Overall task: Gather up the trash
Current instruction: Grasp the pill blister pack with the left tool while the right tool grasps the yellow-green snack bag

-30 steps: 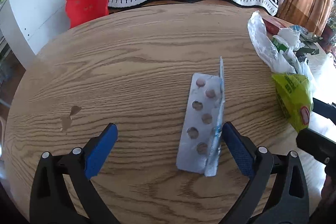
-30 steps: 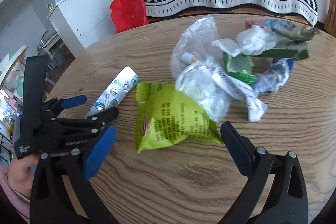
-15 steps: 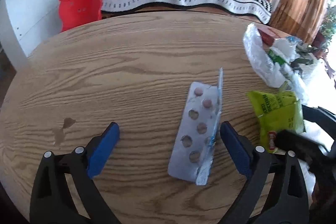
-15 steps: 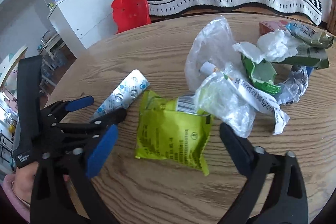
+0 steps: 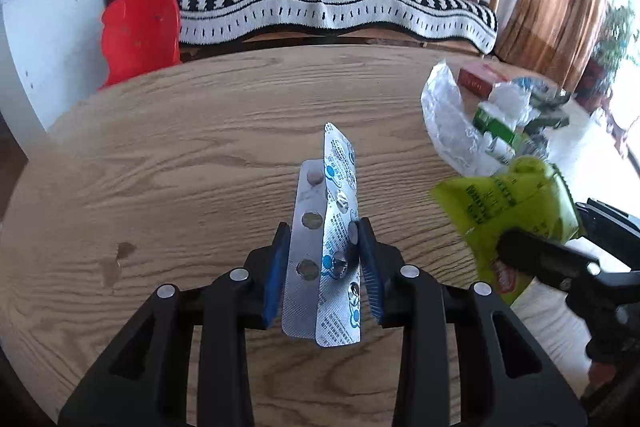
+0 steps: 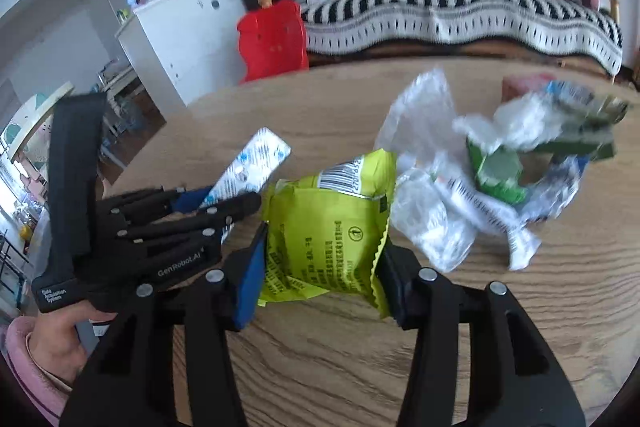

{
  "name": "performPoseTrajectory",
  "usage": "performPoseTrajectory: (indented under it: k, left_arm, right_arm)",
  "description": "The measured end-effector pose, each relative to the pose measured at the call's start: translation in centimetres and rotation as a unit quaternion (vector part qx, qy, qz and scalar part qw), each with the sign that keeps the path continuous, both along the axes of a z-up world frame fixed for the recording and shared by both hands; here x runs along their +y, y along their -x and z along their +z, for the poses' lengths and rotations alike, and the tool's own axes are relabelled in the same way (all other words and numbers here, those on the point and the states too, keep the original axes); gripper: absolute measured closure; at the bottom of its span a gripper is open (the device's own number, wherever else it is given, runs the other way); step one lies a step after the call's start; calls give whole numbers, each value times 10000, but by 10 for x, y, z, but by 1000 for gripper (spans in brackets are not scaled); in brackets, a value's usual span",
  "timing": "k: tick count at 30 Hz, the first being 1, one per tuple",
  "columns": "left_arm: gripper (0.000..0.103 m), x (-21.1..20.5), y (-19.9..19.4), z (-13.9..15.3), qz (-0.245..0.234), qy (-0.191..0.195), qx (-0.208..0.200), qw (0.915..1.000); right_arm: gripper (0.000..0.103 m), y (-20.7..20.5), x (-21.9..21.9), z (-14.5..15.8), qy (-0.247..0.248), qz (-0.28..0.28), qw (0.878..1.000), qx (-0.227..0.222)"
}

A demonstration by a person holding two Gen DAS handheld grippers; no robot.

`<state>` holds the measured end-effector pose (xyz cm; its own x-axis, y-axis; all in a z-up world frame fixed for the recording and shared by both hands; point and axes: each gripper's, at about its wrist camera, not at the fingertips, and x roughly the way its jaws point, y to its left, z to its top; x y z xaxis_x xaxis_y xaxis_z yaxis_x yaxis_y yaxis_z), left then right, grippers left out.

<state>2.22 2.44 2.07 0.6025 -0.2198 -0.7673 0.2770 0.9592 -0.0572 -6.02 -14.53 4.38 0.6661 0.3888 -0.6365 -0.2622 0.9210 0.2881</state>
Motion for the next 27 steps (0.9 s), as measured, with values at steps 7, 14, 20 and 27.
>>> performPoseTrajectory:
  k: [7,14,20,27]
  left_arm:
    - [69,5,1,-5,127,-69,61,9999]
    - [69,5,0,-5,130,-109,82,9998]
    - [69,8,-1,-5,206,-28,115,9997]
    - [69,9,-2,-5,237,-34,108,9997]
  right_arm:
    - [53,-8,-12,-18,-177,-68,9988,453]
    - [53,-7,-13,-21,-179,3,9984,533]
    - [53,-3,-8,-21,-244,133,9980,572]
    - [53,-3,-9,-26,-290,192,9966,750]
